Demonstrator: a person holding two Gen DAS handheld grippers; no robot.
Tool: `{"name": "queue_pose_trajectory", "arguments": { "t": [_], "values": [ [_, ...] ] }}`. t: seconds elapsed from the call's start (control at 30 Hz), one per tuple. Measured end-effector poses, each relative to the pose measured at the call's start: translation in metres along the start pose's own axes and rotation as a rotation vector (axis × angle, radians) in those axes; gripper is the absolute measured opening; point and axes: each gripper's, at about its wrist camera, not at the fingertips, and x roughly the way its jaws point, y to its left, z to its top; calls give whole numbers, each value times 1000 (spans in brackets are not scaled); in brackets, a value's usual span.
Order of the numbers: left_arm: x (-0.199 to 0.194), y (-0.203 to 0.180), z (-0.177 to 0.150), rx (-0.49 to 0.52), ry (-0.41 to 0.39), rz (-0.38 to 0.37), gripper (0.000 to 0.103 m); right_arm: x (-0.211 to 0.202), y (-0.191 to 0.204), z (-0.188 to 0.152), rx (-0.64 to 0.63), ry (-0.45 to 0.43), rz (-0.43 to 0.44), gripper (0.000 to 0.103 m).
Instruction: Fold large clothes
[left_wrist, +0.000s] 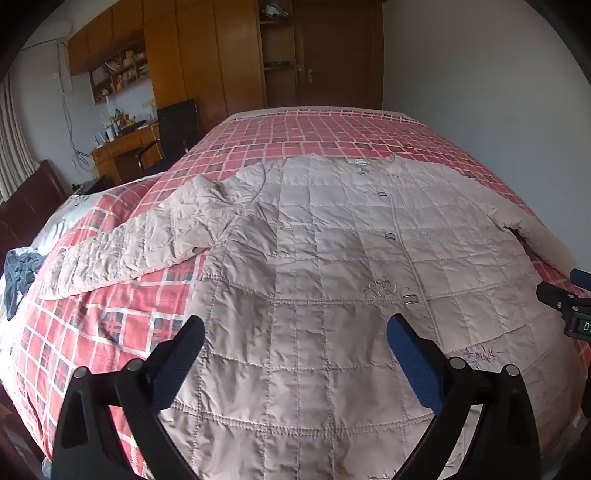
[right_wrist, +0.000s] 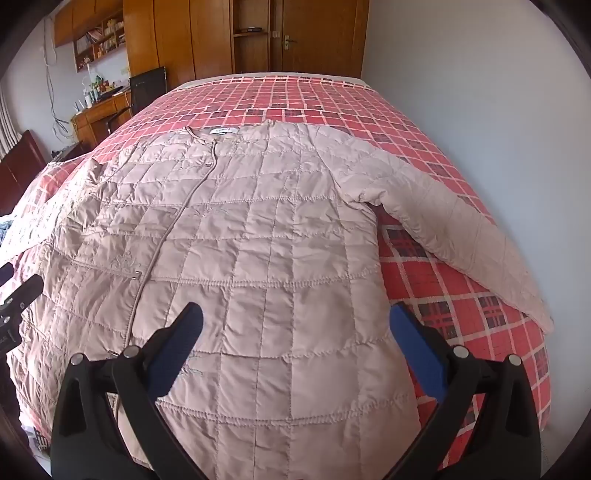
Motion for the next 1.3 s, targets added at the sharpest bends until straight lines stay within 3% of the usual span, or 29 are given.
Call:
{"name": "queue_pose_trajectory", "arguments": {
  "t": [1.3],
  "values": [
    [2,0,-3,-1,-8,16,99,7,2,1,7,2,-2,100]
  ]
}}
